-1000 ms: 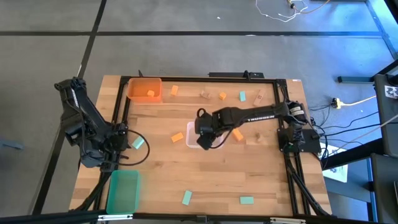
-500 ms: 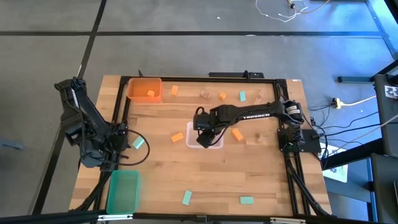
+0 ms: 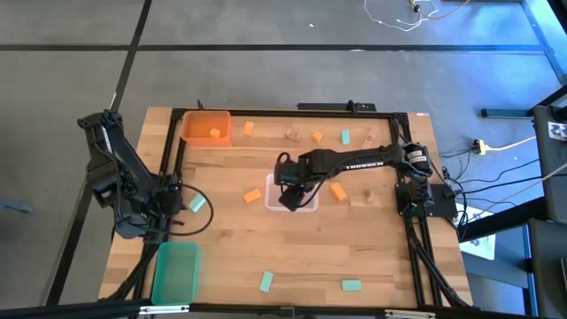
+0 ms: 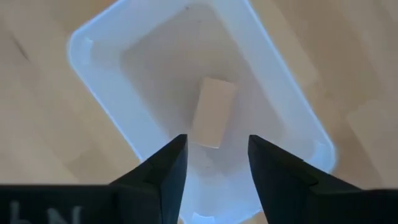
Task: Sort & place blocks by color
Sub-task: Put the yellow block into the orange bin
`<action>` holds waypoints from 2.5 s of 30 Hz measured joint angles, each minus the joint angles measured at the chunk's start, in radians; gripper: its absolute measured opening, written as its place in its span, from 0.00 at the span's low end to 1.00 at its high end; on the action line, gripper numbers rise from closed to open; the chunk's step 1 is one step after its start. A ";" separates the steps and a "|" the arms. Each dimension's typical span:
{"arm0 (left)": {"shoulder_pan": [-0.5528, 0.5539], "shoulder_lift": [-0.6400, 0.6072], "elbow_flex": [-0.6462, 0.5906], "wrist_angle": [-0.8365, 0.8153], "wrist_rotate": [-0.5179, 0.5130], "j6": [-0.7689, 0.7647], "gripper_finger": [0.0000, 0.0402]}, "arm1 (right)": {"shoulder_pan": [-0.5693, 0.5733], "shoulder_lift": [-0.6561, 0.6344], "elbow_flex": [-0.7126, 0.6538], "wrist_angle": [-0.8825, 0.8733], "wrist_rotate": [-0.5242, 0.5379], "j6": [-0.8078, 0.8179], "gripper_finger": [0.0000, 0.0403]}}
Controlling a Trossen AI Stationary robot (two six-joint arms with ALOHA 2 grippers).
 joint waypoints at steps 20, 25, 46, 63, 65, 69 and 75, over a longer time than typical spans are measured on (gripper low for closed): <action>0.352 0.078 0.000 0.004 -0.188 0.026 0.44 | 0.156 -0.046 0.314 -0.004 0.020 -0.201 0.42; 0.507 0.137 0.000 0.063 -0.141 0.116 0.44 | 0.233 -0.047 0.505 -0.135 0.150 -0.212 0.42; 0.952 0.258 -0.529 0.951 0.205 0.704 0.44 | 0.470 -0.162 0.602 -0.266 0.469 -0.161 0.42; 0.971 0.313 -0.743 1.301 0.218 0.526 0.44 | 0.473 -0.161 0.601 -0.316 0.489 -0.230 0.42; 0.971 0.337 -0.743 1.336 0.226 0.527 0.44 | 0.473 -0.161 0.601 -0.315 0.489 -0.239 0.42; 0.971 0.401 -0.742 1.404 0.230 0.549 0.44 | 0.473 -0.161 0.601 -0.316 0.489 -0.256 0.42; 0.971 0.467 -0.741 1.476 0.231 0.552 0.44 | 0.473 -0.161 0.601 -0.332 0.487 -0.261 0.42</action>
